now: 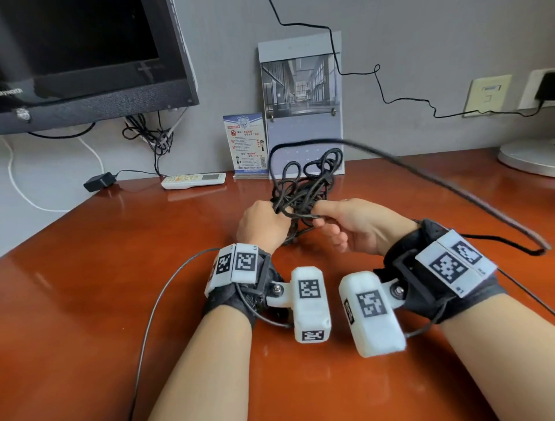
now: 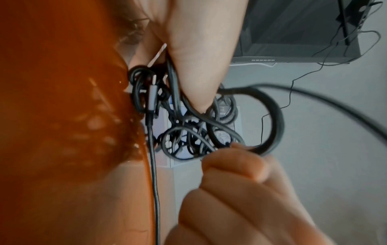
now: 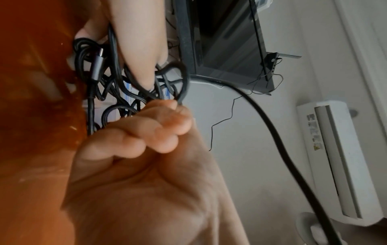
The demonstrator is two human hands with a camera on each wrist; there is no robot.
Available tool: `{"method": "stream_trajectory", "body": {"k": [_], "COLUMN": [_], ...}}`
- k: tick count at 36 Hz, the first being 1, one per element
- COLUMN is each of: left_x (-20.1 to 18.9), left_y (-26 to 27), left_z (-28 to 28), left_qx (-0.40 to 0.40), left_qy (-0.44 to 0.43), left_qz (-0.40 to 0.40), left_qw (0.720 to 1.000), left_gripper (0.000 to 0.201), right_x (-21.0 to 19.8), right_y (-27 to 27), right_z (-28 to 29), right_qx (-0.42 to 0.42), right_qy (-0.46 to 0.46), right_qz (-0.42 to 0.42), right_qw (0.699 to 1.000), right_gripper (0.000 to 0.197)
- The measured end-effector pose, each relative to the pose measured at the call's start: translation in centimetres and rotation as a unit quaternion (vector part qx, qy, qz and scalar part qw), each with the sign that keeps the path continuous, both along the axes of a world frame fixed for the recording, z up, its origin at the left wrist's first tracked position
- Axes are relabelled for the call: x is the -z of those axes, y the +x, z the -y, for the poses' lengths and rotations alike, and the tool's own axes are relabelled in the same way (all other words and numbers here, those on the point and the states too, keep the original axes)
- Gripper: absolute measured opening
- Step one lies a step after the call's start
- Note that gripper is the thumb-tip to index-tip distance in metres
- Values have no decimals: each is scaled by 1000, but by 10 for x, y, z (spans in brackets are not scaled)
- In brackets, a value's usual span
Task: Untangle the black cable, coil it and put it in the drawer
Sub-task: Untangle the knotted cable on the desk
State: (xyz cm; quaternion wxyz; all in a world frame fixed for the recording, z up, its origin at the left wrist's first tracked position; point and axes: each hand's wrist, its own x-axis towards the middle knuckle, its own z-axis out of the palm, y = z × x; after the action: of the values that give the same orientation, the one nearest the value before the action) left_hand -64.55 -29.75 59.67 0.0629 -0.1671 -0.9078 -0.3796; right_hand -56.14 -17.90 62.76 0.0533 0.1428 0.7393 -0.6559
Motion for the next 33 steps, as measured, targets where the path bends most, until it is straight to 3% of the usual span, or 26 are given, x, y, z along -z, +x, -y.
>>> {"method": "stream_trajectory", "body": {"k": [4, 7, 13, 17, 20, 27, 33], "left_x": [2, 1, 1, 1, 0, -2, 0], "left_y": [-10, -13, -6, -2, 1, 4, -3], "left_z": [6, 11, 7, 2, 2, 0, 9], "left_qx": [-66, -69, -15, 10, 46, 86, -24], "left_qy": [31, 41, -9, 0, -14, -36, -3], "left_qz": [4, 11, -12, -5, -12, -16, 4], "left_qw": [997, 997, 1000, 1000, 999, 996, 1000], "left_gripper": [35, 32, 34, 42, 45, 44, 35], "right_x": [-2, -2, 3, 3, 0, 7, 2], "right_y": [8, 10, 0, 2, 0, 3, 3], "right_z": [3, 7, -3, -8, -10, -9, -14], "right_qx": [-66, -90, 29, 43, 79, 65, 103], "right_qy": [101, 144, 38, -99, -142, 28, 110], "right_qz": [-1, 30, 14, -20, -42, -53, -33], "right_qw": [993, 985, 999, 994, 986, 996, 988], "right_gripper": [35, 28, 22, 33, 33, 23, 28]}}
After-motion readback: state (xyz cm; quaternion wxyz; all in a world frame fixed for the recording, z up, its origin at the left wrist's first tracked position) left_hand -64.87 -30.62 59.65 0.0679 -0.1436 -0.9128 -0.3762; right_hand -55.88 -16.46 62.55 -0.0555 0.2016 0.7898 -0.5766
